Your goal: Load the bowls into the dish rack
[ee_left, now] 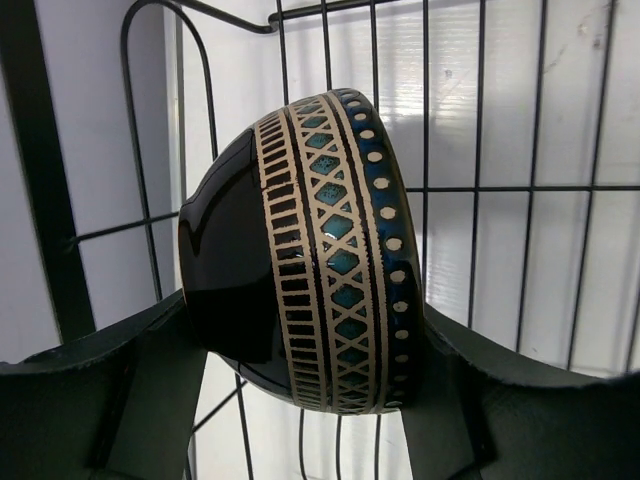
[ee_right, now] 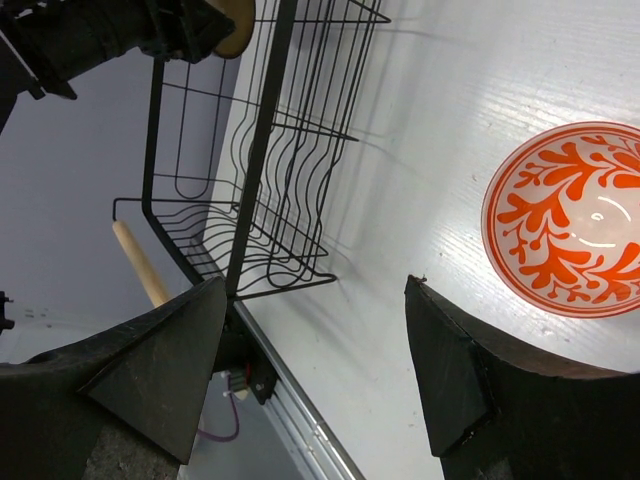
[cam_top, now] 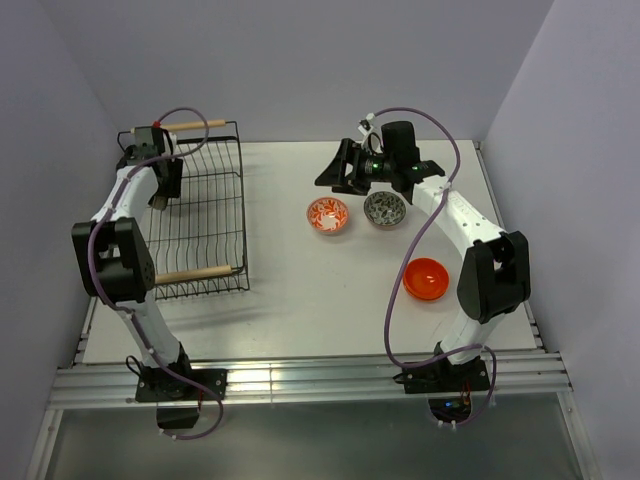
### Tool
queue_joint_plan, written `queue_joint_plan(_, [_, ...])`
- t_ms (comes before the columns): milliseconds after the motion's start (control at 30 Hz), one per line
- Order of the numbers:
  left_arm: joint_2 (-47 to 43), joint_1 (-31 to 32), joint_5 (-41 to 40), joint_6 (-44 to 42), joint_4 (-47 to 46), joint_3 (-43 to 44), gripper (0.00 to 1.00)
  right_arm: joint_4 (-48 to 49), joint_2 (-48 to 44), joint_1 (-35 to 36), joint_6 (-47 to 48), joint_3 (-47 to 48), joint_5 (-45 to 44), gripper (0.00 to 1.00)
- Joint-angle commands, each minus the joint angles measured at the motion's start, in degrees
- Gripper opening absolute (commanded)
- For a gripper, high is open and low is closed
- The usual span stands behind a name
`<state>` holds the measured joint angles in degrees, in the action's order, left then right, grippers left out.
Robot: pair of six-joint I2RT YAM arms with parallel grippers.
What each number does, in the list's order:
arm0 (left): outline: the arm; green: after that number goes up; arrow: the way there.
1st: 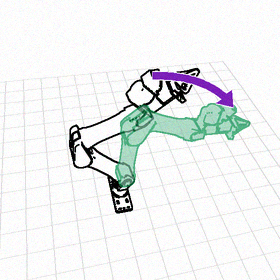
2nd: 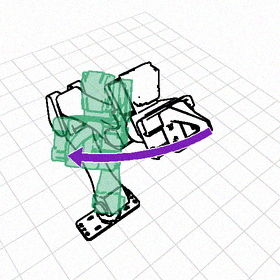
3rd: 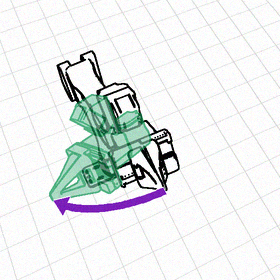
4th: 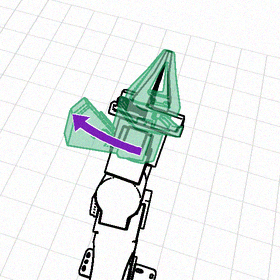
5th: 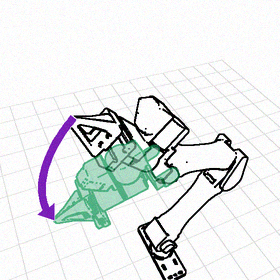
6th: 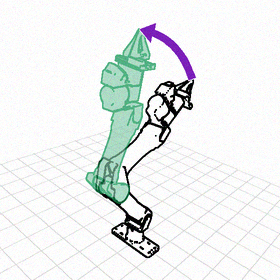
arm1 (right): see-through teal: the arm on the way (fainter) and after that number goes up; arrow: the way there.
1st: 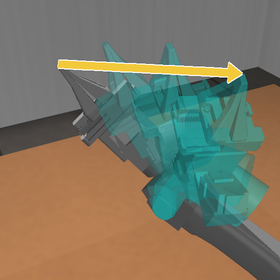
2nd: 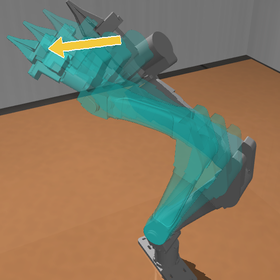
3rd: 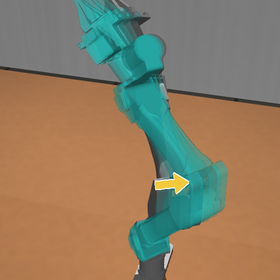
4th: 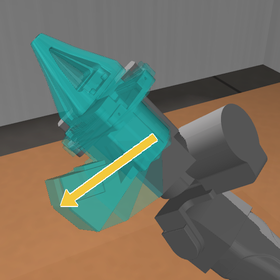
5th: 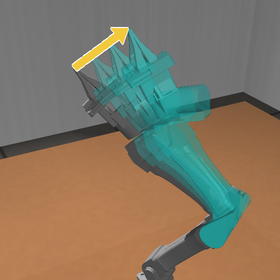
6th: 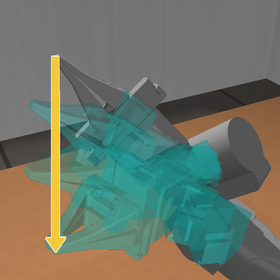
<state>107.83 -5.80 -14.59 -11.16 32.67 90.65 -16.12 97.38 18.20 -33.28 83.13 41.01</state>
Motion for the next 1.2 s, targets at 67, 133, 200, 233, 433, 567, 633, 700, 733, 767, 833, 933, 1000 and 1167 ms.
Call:
queue_joint_plan(67, [1.85,2.28,-8.77,-3.96,-5.86,3.56,0.00,0.47,0.00,-0.71,0.93,-0.34,0.56,0.79])
queue_joint_plan(133, [3.35,2.99,-10.10,-4.74,-5.95,4.27,0.00,0.56,-0.09,-0.79,1.02,-0.51,0.65,0.79])
queue_joint_plan(200, [4.57,3.60,-12.55,-5.62,-6.56,4.79,0.00,0.74,-0.09,-0.97,0.93,-0.78,0.91,0.79])
queue_joint_plan(233, [5.02,3.78,-13.96,-5.98,-6.91,4.97,0.00,0.83,-0.18,-1.06,1.02,-0.95,0.91,0.79])
queue_joint_plan(433, [7.21,4.92,-17.84,-7.74,-8.32,5.59,0.00,0.74,0.09,-1.32,1.28,-1.13,1.09,0.79])
queue_joint_plan(567, [9.41,5.19,-18.02,-7.65,-7.18,7.69,0.00,0.83,0.17,-1.23,1.37,-1.39,1.00,0.79])
queue_joint_plan(633, [10.03,5.19,-17.93,-7.74,-6.65,8.05,0.00,0.56,0.18,-1.32,1.37,-1.31,1.00,0.79])
queue_joint_plan(700, [10.99,5.19,-17.84,-8.09,-6.30,8.66,0.00,0.65,0.26,-1.50,1.63,-1.48,1.00,0.79])
queue_joint_plan(733, [11.34,5.19,-17.93,-8.09,-5.95,9.01,0.01,0.82,0.09,-1.41,1.55,-1.74,1.08,0.79])
queue_joint_plan(767, [11.87,5.19,-17.93,-8.18,-6.03,9.10,0.01,0.91,0.09,-1.50,1.46,-1.83,1.00,0.79])
queue_joint_plan(833, [12.58,5.19,-18.10,-8.18,-5.69,9.54,0.02,1.00,0.26,-1.58,1.63,-2.10,1.09,0.79])
queue_joint_plan(933, [13.28,5.28,-18.28,-8.09,-5.51,9.63,0.04,0.83,0.53,-1.67,1.55,-2.19,1.26,0.79])
queue_joint_plan(1000, [13.46,5.28,-18.28,-8.35,-5.77,9.46,0.06,0.91,0.61,-1.67,1.72,-2.10,1.35,0.79])
queue_joint_plan(1167, [14.07,5.28,-18.11,-8.35,-5.33,9.45,0.17,0.83,0.88,-1.67,1.64,-2.01,1.44,0.79])
